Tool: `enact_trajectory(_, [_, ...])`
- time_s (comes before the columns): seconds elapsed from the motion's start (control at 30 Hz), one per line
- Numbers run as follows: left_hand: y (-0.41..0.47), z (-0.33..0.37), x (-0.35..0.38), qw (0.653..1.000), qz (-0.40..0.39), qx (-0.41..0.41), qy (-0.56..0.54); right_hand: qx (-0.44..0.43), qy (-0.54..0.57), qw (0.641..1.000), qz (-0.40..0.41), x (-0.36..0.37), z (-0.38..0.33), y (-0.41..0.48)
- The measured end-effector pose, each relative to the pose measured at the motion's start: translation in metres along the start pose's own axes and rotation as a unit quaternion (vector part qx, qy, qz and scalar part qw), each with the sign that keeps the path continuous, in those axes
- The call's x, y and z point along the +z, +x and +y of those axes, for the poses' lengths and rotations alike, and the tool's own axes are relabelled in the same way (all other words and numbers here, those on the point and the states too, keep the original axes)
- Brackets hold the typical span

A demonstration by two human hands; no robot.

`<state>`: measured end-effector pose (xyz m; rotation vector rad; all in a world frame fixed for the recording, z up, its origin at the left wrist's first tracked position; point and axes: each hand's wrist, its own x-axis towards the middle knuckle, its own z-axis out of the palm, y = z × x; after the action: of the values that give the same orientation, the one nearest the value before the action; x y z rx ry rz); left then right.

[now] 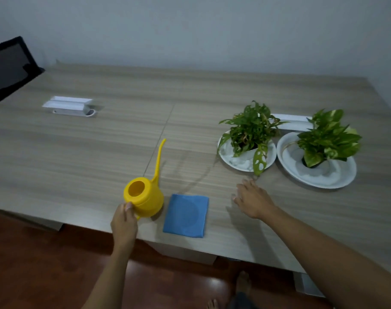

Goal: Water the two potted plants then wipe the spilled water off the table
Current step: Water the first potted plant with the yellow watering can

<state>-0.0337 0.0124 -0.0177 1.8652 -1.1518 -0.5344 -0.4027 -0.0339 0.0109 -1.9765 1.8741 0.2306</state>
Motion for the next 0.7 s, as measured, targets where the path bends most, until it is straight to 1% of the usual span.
enact_trajectory(0.1, [0.007, 0.026, -0.003, 0.999, 0.005, 0.009, -0.036, 0.015, 0.011, 1.0, -0.007, 0.017, 0.032, -0.001])
enact_trajectory(0.23, [0.02, 0.068, -0.002, 0.993, 0.012, 0.004, -0.12, 0.048, 0.039, 0.998, -0.01, 0.031, 0.073, -0.001])
enact_trajectory(0.37, [0.03, 0.11, 0.007, 0.979, 0.018, 0.009, -0.205, 0.074, 0.071, 0.995, 0.018, 0.038, 0.111, 0.003])
enact_trajectory(0.47, [0.038, 0.133, 0.02, 0.968, 0.014, 0.026, -0.25, 0.085, 0.064, 0.993, 0.045, 0.037, 0.133, 0.011])
enact_trajectory(0.53, [0.043, 0.149, 0.03, 0.962, 0.013, 0.039, -0.271, 0.08, 0.058, 0.993, 0.057, 0.036, 0.145, 0.02])
enact_trajectory(0.7, [0.048, 0.187, 0.054, 0.956, 0.009, 0.084, -0.282, 0.057, 0.069, 0.995, 0.051, 0.042, 0.152, 0.038])
